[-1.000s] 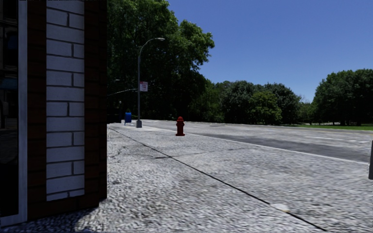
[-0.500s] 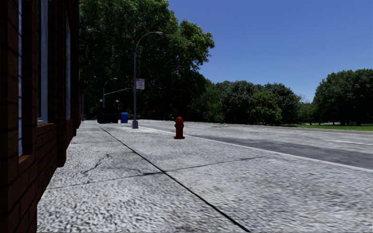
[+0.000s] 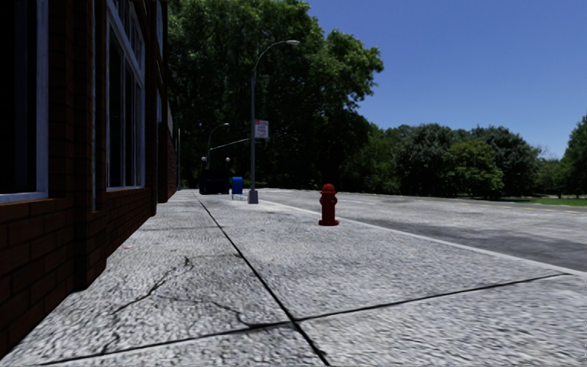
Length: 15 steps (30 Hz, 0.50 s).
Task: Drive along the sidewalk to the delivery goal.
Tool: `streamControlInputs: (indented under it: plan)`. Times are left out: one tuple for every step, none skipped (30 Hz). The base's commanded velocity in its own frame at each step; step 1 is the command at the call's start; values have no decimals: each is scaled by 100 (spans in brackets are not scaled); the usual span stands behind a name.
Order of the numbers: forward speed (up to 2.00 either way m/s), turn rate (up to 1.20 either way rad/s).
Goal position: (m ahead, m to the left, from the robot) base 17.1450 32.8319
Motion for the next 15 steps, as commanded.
streamControlInputs:
  plan:
    - [200, 45]
    - [200, 45]
    - [200, 45]
    - [200, 45]
    - [200, 45]
    - [200, 44]
    - [200, 44]
    - [200, 43]
    - [200, 43]
    - [200, 40]
    - [200, 38]
    - [200, 38]
    - [200, 37]
    - [200, 37]
    - [200, 37]
